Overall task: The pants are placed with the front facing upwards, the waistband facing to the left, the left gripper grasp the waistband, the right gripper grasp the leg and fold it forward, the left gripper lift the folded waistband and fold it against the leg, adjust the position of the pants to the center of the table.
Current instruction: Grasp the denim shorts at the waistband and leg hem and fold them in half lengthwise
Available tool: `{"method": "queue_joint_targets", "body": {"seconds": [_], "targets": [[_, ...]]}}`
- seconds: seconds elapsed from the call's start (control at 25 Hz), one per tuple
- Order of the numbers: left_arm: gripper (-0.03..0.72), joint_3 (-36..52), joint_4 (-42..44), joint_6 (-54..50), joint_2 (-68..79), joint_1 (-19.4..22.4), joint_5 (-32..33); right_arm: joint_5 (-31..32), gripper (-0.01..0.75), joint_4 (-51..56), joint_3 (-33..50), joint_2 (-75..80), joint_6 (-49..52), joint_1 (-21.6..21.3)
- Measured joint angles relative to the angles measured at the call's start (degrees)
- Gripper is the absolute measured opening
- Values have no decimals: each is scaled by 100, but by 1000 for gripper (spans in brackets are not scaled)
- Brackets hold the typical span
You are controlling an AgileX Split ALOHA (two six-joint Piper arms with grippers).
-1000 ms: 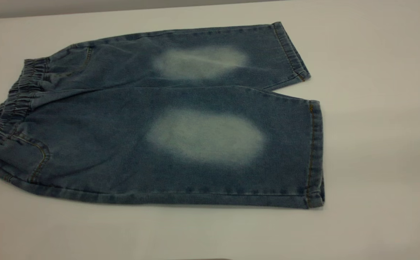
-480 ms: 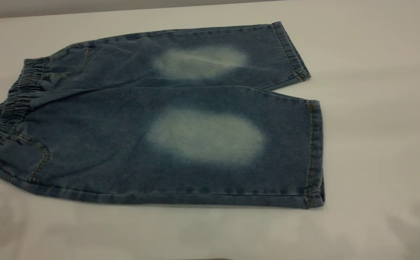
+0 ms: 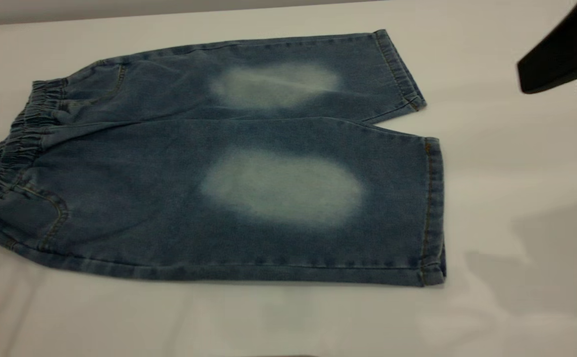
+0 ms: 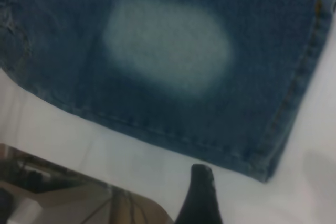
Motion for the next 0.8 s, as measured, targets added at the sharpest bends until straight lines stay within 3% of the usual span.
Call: {"method": "queue_joint_targets", "body": {"seconds": [0.16, 0.8], "targets": [[537, -85, 0, -33, 622, 233, -289, -98, 512, 461, 0, 166, -406, 0], [537, -594, 42, -52, 2266, 245, -735, -137, 512, 611, 0, 202, -566, 0]]}}
